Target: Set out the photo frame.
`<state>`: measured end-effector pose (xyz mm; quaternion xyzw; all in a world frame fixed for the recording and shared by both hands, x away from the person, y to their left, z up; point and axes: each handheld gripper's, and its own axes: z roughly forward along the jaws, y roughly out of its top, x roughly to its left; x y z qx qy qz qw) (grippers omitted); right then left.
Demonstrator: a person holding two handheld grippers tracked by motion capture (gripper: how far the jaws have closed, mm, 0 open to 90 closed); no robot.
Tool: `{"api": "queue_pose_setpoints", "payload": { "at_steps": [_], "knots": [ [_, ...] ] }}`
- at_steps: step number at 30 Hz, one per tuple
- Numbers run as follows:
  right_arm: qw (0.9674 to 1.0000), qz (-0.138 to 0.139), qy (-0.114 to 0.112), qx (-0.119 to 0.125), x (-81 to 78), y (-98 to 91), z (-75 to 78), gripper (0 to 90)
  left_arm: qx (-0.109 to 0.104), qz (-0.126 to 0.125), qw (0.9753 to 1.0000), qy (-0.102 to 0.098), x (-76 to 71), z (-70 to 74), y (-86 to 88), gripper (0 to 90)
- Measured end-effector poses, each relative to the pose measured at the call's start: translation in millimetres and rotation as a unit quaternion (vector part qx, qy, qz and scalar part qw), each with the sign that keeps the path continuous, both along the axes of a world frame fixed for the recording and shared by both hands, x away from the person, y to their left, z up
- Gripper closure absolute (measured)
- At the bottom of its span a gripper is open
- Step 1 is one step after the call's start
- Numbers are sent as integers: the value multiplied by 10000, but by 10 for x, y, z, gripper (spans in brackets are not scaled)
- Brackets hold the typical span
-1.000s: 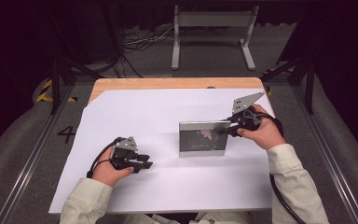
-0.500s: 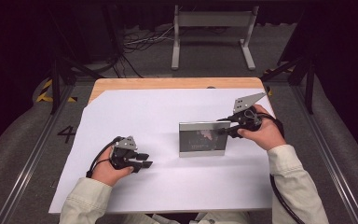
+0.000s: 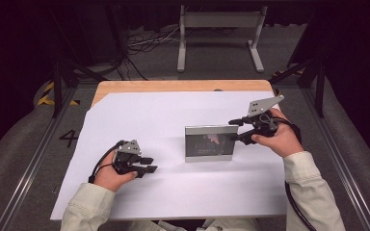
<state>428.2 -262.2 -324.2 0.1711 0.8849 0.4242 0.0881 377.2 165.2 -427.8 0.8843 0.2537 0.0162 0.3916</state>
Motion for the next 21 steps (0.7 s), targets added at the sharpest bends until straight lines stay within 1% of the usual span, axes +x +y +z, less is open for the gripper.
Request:
{"api": "queue_pose_setpoints", "payload": {
  "at_steps": [4, 9, 12, 16, 17, 19, 21],
  "knots": [
    [10000, -29, -57, -18, -40, -52, 22, 423, -22, 54, 10000, -6, -17, -16, 59, 617],
    [9998, -141, -130, -12, -106, -152, 52, 407, -81, 115, 9999, -10, -25, -31, 124, 615],
    [9997, -191, -156, -7, -128, -194, 60, 395, -118, 105, 9999, -57, -26, -27, 151, 611],
    [9994, -278, -189, -35, -187, -293, 52, 385, -216, 19, 9998, -47, -31, -37, 188, 592],
    [9994, -289, -204, -38, -195, -318, 48, 385, -218, 23, 9997, -68, -29, -40, 200, 590],
    [9992, -331, -196, -41, -219, -362, 44, 385, -256, 43, 9997, -39, -28, -41, 219, 588],
    [9992, -345, -194, -33, -240, -406, 46, 381, -284, 42, 9996, -72, -18, -38, 231, 587]
  ]
}}
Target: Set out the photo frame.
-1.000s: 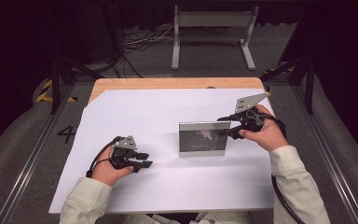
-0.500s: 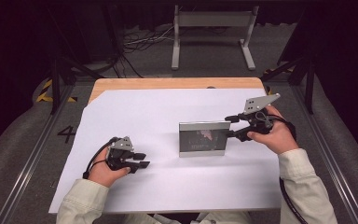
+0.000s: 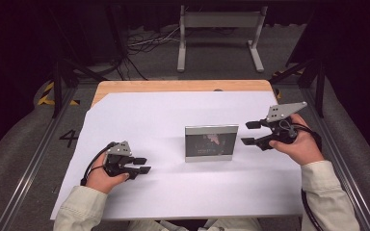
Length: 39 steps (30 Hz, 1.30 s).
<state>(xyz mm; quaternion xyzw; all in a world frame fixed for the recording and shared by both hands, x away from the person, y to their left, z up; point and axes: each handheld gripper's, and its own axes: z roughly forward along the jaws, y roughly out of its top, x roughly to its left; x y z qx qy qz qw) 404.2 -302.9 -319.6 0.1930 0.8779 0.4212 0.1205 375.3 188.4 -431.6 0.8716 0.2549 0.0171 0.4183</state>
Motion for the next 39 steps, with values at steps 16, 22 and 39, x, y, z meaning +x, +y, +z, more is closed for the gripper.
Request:
{"api": "queue_pose_setpoints", "payload": {
  "at_steps": [16, 22, 39],
  "knots": [
    [9997, -226, 35, -26, -121, -336, -43, 373, -55, -36, 10000, 5, 4, 7, 5, 576],
    [9996, -294, 49, 22, -155, -414, -122, 369, -37, -17, 10000, 10, 8, 1, 12, 574],
    [9985, -509, 77, 187, -207, -502, -457, 319, -10, 76, 10000, -27, 20, -23, 15, 571]
  ]
}}
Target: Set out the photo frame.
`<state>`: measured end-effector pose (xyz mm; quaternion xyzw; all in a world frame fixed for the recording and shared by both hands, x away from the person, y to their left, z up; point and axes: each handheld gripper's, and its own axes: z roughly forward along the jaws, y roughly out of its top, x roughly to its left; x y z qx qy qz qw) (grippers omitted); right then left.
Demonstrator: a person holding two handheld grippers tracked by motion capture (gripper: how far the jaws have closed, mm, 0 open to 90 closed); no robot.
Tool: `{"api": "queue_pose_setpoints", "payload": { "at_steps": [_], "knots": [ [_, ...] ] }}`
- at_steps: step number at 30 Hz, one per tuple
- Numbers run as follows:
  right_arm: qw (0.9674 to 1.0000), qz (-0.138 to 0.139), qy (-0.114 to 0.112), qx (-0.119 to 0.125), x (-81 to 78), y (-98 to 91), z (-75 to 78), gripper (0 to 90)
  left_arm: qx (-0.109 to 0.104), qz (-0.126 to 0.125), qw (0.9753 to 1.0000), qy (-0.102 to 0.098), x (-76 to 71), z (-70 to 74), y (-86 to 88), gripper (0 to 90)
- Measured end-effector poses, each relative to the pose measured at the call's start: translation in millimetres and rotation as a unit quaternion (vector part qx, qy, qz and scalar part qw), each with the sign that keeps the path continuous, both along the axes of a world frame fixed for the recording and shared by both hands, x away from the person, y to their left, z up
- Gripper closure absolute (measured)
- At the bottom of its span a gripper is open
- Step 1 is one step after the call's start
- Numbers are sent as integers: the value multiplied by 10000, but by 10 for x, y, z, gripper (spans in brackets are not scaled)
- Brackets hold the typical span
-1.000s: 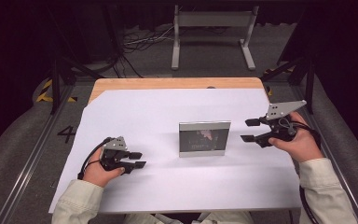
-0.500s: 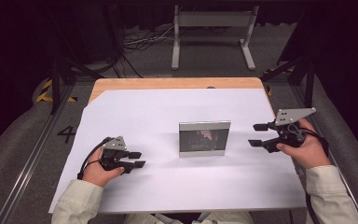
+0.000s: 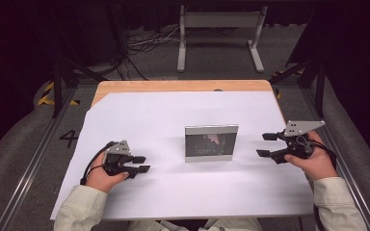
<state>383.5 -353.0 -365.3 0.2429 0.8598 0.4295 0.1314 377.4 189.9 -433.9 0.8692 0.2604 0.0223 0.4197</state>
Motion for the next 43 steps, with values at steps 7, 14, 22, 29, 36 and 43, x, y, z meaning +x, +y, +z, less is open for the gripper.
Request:
{"api": "queue_pose_setpoints", "payload": {
  "at_steps": [7, 14, 22, 29, 36, 43],
  "knots": [
    [9999, -108, 0, 54, -13, 20, -114, 304, 5, 7, 10000, -18, 6, -1, 11, 568],
    [9994, -319, -117, 102, -16, 49, -237, 296, -21, 45, 10000, -1, 10, -7, 7, 565],
    [9992, -386, -47, 109, -41, 110, -392, 289, -17, 31, 10000, -28, 13, -8, 3, 565],
    [9988, -475, 87, 95, -67, 186, -536, 283, -12, 19, 10000, -53, 13, -3, -5, 565],
    [9986, -464, 218, 113, -74, 201, -608, 281, -42, 44, 10000, -26, 15, -14, 1, 563],
    [9984, -530, 200, 89, -69, 179, -605, 278, -32, 80, 9999, -61, 23, -24, 2, 543]
  ]
}}
